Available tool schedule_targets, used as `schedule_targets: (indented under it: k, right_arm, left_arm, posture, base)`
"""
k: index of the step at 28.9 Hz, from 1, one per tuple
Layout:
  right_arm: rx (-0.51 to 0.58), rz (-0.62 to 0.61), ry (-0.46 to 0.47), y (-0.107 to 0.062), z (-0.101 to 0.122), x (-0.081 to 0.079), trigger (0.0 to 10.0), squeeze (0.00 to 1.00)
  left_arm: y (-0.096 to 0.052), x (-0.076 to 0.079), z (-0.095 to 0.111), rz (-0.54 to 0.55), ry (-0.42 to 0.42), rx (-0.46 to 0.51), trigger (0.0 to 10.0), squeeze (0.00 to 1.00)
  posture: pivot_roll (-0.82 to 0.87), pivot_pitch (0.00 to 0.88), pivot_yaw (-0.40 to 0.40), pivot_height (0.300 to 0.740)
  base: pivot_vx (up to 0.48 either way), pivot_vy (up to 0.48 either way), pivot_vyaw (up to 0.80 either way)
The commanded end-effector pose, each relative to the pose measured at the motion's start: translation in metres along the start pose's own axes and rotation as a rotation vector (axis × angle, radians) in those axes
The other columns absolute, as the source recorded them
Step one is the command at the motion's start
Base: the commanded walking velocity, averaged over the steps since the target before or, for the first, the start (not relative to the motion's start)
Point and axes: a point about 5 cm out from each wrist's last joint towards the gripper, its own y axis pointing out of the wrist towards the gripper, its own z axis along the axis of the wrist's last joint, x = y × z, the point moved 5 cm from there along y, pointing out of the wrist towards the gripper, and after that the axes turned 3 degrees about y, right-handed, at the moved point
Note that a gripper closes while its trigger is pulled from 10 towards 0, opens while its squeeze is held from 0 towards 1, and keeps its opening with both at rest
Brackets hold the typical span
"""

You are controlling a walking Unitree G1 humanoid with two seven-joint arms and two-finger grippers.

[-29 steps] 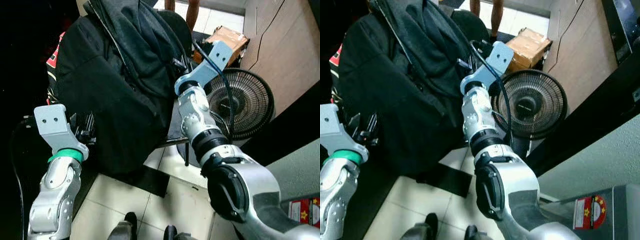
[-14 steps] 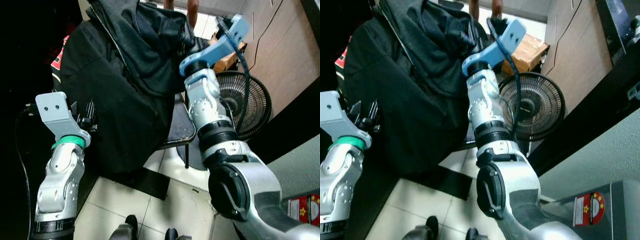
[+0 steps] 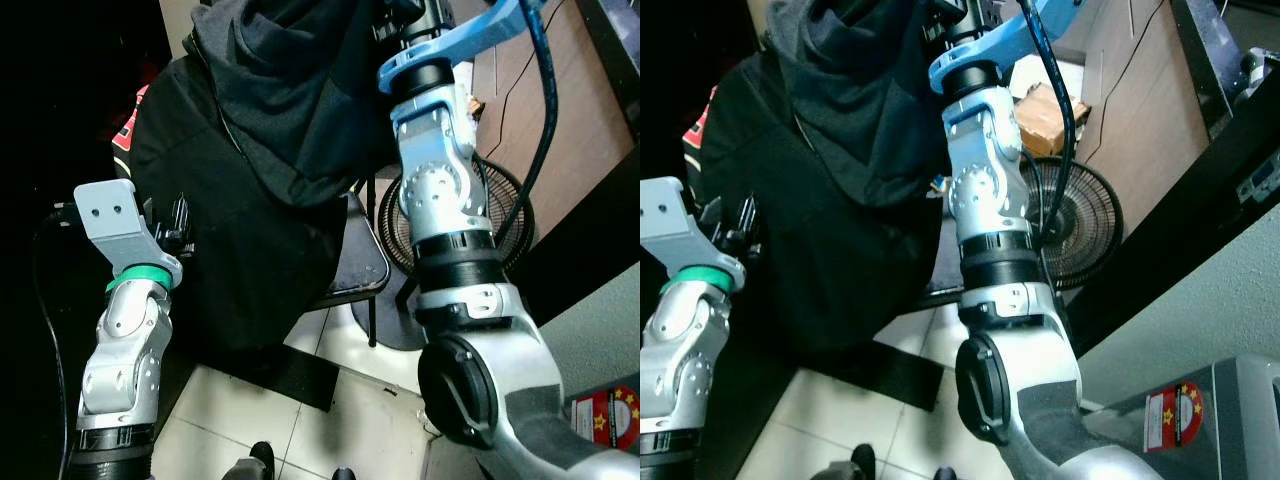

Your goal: Clothes washing

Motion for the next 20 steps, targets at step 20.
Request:
schedule_targets:
  k: [20]
  right_arm:
    - [0.1, 0.201, 0.114, 0.01, 0.031, -0.055, 0.0, 0.0]
  left_arm:
    - [-0.007, -0.009, -0.006, 0.034, 0.003, -0.003, 10.0, 0.0]
  posture:
    - [0.08, 0.077, -0.018, 0.74]
  base:
    - [0.0, 0.0, 0.0]
